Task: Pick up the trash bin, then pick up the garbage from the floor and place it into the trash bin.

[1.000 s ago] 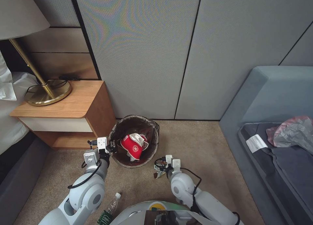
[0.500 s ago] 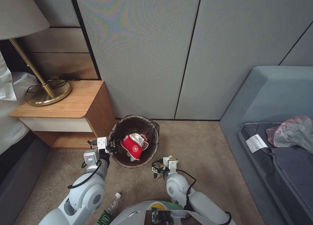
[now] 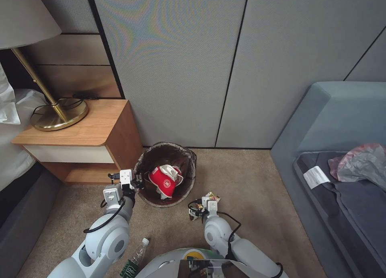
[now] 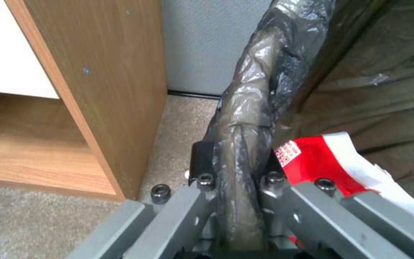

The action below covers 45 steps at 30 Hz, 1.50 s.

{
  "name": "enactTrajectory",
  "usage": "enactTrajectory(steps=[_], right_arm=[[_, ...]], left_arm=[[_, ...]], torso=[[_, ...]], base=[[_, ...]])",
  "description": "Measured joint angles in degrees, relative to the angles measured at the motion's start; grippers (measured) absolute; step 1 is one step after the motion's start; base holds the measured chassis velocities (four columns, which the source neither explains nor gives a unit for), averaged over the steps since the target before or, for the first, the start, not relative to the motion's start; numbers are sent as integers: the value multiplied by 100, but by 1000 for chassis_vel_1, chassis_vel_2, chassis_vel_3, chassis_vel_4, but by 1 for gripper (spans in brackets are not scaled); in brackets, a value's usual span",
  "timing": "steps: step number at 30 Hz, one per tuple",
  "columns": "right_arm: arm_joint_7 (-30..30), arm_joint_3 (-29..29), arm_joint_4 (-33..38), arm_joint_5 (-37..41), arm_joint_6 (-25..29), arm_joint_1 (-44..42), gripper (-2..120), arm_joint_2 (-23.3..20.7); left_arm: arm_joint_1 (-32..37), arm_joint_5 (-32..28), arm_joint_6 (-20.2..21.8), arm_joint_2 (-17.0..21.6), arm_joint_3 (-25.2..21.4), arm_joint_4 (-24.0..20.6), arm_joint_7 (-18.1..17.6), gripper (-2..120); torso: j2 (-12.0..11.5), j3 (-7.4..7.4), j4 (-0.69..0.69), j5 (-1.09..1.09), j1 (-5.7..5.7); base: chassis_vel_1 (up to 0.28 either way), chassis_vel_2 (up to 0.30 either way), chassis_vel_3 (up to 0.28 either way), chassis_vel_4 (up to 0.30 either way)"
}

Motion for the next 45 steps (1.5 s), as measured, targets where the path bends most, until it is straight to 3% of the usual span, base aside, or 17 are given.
enactTrajectory(steps=[4, 7, 10, 11, 13, 16, 20, 21, 26, 28, 32, 45], right_arm=[[-5, -4, -126, 10, -7, 34, 97, 45], [2, -3, -225, 89, -52, 82, 86, 79], [10, -2, -238, 113, -68, 89, 84, 86], [13, 0, -244, 121, -73, 92, 75, 89], [20, 3, -257, 140, -84, 97, 72, 95], [31, 18, -298, 165, -96, 112, 54, 110], [34, 29, -314, 165, -98, 115, 46, 114], [34, 31, -316, 165, -97, 115, 37, 114], [34, 35, -315, 162, -93, 111, 23, 111], [63, 39, -265, 161, -89, 77, 10, 98], [88, 37, -202, 168, -89, 48, 0, 76], [330, 28, 200, 205, -74, -59, 0, 10]], left_arm=[[0, 0, 0, 0, 0, 0, 0, 0], [0, 0, 0, 0, 0, 0, 0, 0], [0, 0, 0, 0, 0, 0, 0, 0], [0, 0, 0, 0, 0, 0, 0, 0], [0, 0, 0, 0, 0, 0, 0, 0], [0, 0, 0, 0, 0, 0, -1, 0], [0, 0, 0, 0, 0, 0, 0, 0], [0, 0, 0, 0, 0, 0, 0, 0], [0, 0, 0, 0, 0, 0, 0, 0], [0, 0, 0, 0, 0, 0, 0, 0], [0, 0, 0, 0, 0, 0, 0, 0], [0, 0, 0, 0, 0, 0, 0, 0]], torso=[[0, 0, 0, 0, 0], [0, 0, 0, 0, 0], [0, 0, 0, 0, 0], [0, 0, 0, 0, 0], [0, 0, 0, 0, 0], [0, 0, 0, 0, 0], [0, 0, 0, 0, 0], [0, 0, 0, 0, 0], [0, 0, 0, 0, 0], [0, 0, 0, 0, 0], [0, 0, 0, 0, 0], [0, 0, 0, 0, 0]], base=[[0, 0, 0, 0], [0, 0, 0, 0], [0, 0, 0, 0], [0, 0, 0, 0], [0, 0, 0, 0], [0, 0, 0, 0], [0, 0, 0, 0], [0, 0, 0, 0], [0, 0, 0, 0], [0, 0, 0, 0], [0, 0, 0, 0], [0, 0, 0, 0]])
